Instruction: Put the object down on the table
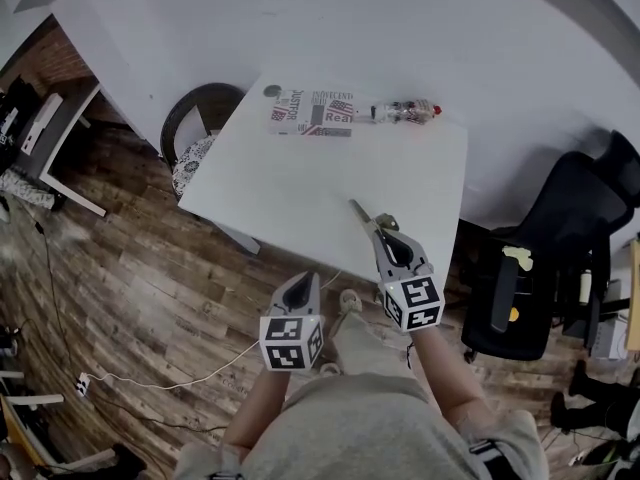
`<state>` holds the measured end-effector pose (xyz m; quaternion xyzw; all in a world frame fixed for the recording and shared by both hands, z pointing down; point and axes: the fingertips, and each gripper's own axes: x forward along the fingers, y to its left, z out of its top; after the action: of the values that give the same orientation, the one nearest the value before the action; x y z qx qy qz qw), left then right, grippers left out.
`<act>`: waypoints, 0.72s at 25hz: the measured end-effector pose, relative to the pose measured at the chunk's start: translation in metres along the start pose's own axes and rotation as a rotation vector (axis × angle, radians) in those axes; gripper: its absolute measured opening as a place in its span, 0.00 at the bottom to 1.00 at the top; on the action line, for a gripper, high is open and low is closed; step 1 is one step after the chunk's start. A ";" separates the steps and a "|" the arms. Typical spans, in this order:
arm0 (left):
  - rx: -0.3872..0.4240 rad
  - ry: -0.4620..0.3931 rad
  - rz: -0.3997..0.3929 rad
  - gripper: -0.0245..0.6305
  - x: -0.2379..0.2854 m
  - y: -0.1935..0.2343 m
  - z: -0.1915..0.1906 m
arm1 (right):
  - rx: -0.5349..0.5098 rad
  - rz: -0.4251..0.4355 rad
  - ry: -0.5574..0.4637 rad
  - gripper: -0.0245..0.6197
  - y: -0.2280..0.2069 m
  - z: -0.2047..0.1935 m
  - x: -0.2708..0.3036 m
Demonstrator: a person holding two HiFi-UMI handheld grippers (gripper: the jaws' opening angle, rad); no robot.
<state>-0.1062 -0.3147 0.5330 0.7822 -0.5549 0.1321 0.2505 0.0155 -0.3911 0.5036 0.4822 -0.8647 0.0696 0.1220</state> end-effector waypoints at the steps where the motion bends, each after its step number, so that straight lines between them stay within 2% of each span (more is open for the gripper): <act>1: 0.003 0.005 -0.002 0.05 0.003 0.000 0.000 | -0.002 0.000 0.005 0.06 -0.003 -0.002 0.006; 18: 0.025 0.062 -0.026 0.05 0.045 0.006 0.000 | 0.002 -0.018 0.166 0.06 -0.045 -0.056 0.085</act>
<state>-0.0959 -0.3525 0.5562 0.7880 -0.5349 0.1597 0.2596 0.0187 -0.4708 0.5810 0.4826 -0.8473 0.1089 0.1934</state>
